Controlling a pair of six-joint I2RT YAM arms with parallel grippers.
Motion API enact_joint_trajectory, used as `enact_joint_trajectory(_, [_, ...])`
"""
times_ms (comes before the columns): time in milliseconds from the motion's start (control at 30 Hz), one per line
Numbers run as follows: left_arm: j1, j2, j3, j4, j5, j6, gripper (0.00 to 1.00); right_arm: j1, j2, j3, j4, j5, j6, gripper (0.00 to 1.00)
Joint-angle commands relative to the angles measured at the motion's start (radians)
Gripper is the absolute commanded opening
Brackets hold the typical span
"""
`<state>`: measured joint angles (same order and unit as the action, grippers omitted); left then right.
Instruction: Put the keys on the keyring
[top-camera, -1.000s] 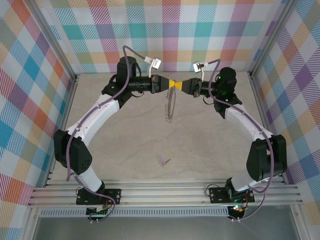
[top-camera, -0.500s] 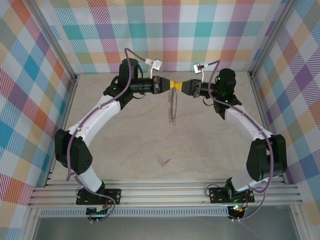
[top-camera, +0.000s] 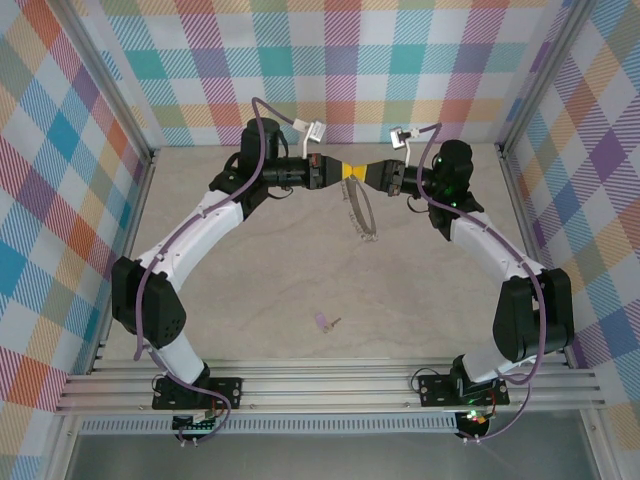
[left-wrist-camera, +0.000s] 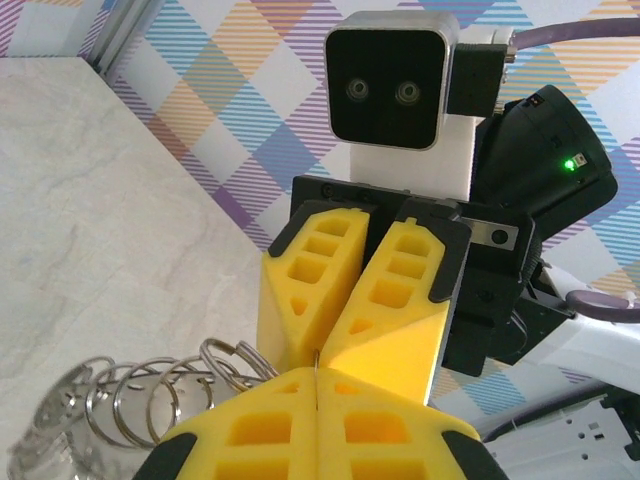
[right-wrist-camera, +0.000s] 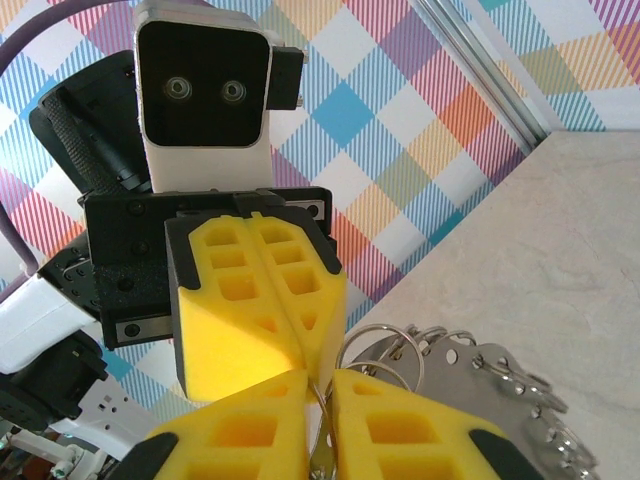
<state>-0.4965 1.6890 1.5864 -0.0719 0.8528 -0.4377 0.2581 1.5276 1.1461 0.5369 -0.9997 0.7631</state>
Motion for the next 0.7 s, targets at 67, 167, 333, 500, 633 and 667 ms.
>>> enact_joint_trajectory(67, [-0.013,0.004,-0.005,0.064,0.042,-0.015,0.0,-0.011,-0.023,-0.017,0.034,0.007,0.005,0.11])
enact_joint_trajectory(167, [-0.011,0.006,-0.004,0.066,0.042,-0.016,0.0,-0.017,-0.026,-0.025,0.038,0.012,0.01,0.18])
enact_joint_trajectory(333, [-0.008,0.008,-0.004,0.072,0.04,-0.02,0.0,-0.022,-0.026,-0.032,0.048,0.005,0.016,0.19])
enact_joint_trajectory(500, [-0.008,0.011,-0.004,0.074,0.042,-0.024,0.0,-0.024,-0.026,-0.037,0.06,-0.001,0.019,0.02])
enact_joint_trajectory(633, [-0.007,0.014,-0.002,0.083,0.049,-0.029,0.0,-0.026,-0.027,-0.042,0.065,-0.005,0.019,0.0])
enact_joint_trajectory(667, [-0.007,0.015,0.001,0.083,0.055,-0.033,0.0,-0.027,-0.028,-0.04,0.065,-0.004,0.018,0.0])
